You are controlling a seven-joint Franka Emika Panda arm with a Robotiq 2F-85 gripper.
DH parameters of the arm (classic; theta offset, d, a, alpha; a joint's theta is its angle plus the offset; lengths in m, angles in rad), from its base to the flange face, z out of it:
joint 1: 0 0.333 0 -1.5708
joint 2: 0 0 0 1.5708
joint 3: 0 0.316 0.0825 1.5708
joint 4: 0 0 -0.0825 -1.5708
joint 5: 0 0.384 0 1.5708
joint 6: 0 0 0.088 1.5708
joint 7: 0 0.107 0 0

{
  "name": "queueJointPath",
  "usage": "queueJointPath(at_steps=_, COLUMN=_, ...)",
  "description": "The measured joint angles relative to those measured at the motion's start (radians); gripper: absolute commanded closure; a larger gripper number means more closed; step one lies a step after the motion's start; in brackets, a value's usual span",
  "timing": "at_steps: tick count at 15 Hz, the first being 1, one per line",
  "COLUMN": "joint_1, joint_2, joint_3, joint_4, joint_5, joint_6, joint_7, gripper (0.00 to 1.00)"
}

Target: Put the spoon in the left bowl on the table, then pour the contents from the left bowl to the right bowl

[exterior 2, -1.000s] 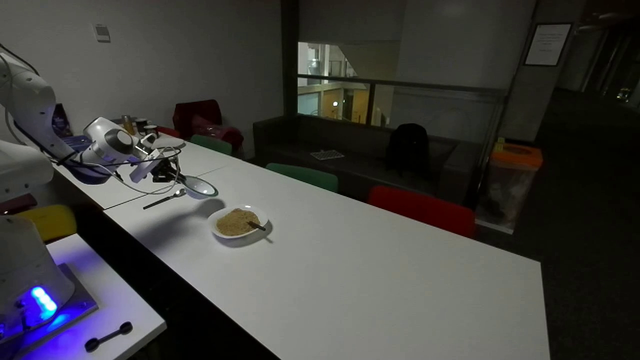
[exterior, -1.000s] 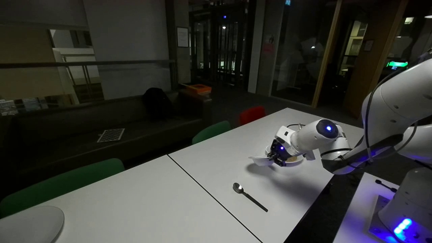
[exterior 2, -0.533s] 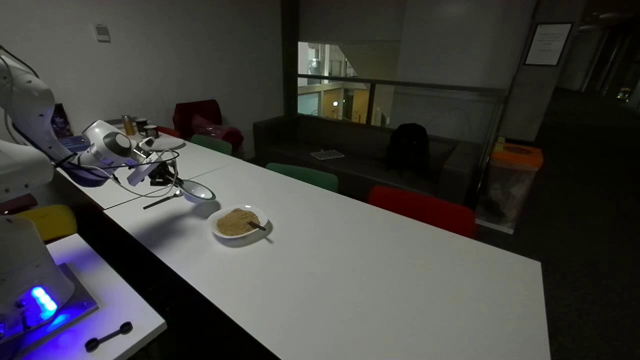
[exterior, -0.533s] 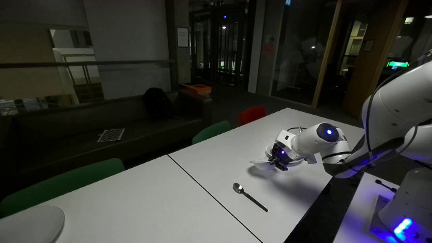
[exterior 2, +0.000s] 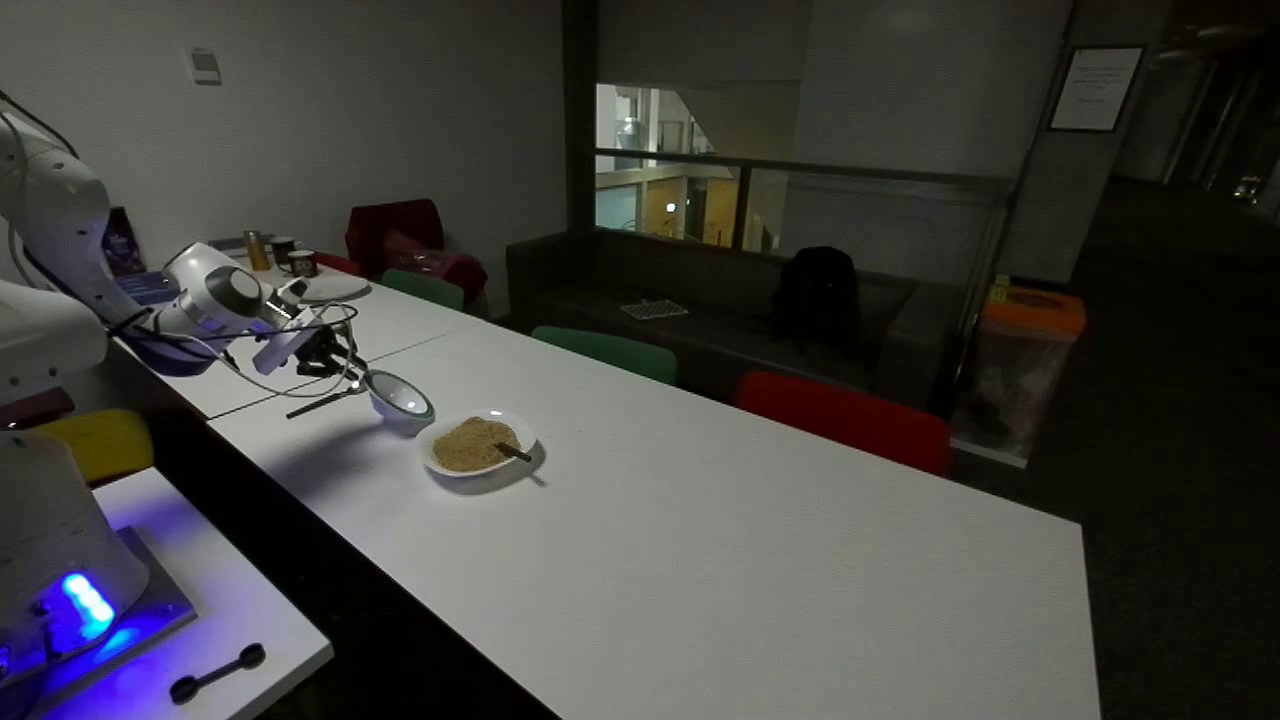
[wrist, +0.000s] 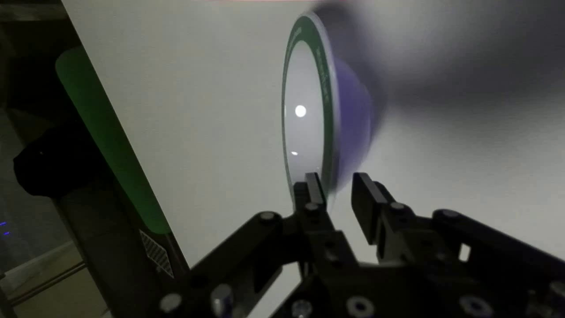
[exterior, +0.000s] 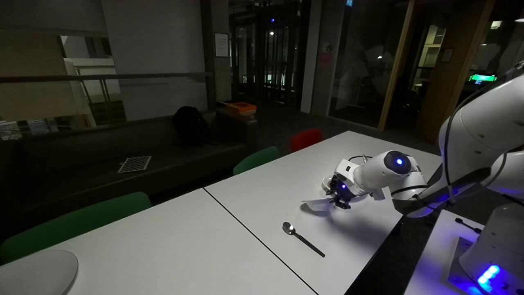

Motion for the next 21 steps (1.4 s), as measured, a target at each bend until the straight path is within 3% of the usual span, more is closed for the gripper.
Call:
queueJointPath(at_steps=5, joint_1=0.0, joint_2=0.0, joint_3=0.0, joint_4=0.0, joint_5=0.007, joint_6=-0.001, joint_7=0.0, gripper=0.03)
queueJointPath(at_steps=12, joint_1=0.009, joint_2=0.039, joint_3=-0.042, joint_4=0.018, joint_5=0.063, joint_6=-0.06, joint_7=0.002, gripper=0.0)
queueJointPath(at_steps=15, joint_1=0.057, joint_2=0.1, joint_3=-0.149, joint_4=0.043, joint_5=0.117, joint_6=-0.116, joint_7=0.005, gripper=0.0)
queueJointPath(at_steps=19, joint_1=0.215, joint_2=0.17, joint_3=-0.373, joint_4=0.081, joint_5=0.195, joint_6=-0.239, joint_7=0.031, gripper=0.0)
queueJointPath(at_steps=21, joint_1=0.276, joint_2=0.191, joint_3=-0.441, joint_4=0.089, joint_5=0.207, joint_6=-0.271, joint_7=0.042, gripper=0.0)
